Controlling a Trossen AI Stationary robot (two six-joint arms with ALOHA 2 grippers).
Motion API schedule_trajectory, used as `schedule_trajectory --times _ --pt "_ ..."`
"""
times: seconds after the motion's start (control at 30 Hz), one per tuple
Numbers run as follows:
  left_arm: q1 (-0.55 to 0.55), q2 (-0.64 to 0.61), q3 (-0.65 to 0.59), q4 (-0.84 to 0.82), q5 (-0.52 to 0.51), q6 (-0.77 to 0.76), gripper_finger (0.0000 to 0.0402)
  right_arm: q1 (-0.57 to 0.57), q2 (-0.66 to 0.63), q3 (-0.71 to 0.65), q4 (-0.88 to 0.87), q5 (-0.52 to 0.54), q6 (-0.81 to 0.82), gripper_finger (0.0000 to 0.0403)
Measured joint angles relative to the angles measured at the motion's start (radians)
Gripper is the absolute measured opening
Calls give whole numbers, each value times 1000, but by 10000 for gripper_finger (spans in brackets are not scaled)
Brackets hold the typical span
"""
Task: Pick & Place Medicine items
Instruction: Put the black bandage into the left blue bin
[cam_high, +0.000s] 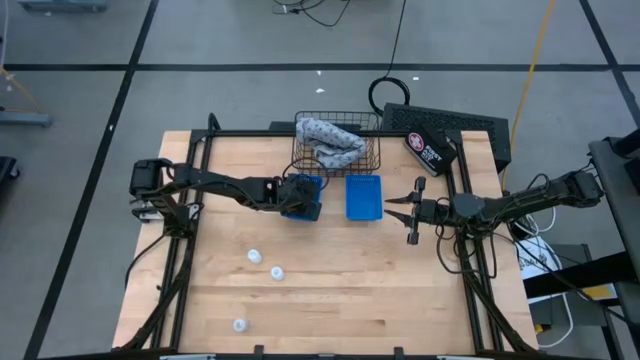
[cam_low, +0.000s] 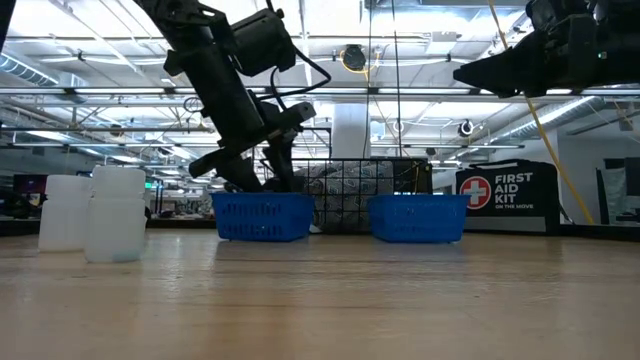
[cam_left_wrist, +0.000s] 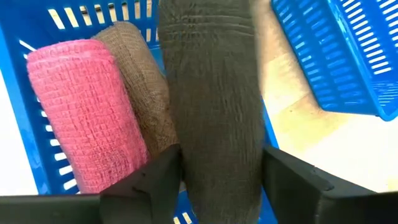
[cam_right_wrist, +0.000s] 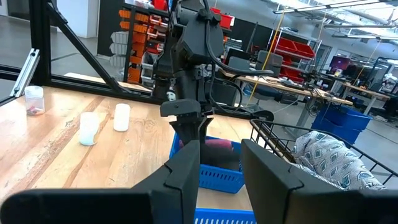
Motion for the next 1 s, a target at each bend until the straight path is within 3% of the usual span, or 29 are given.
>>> schedule_trajectory --times 0.27,1.0 --pt "0 -1 0 0 -2 0 244 0 0 0 0 0 0 105" --pt "1 -5 0 52 63 105 246 0 0 0 -1 0 0 105"
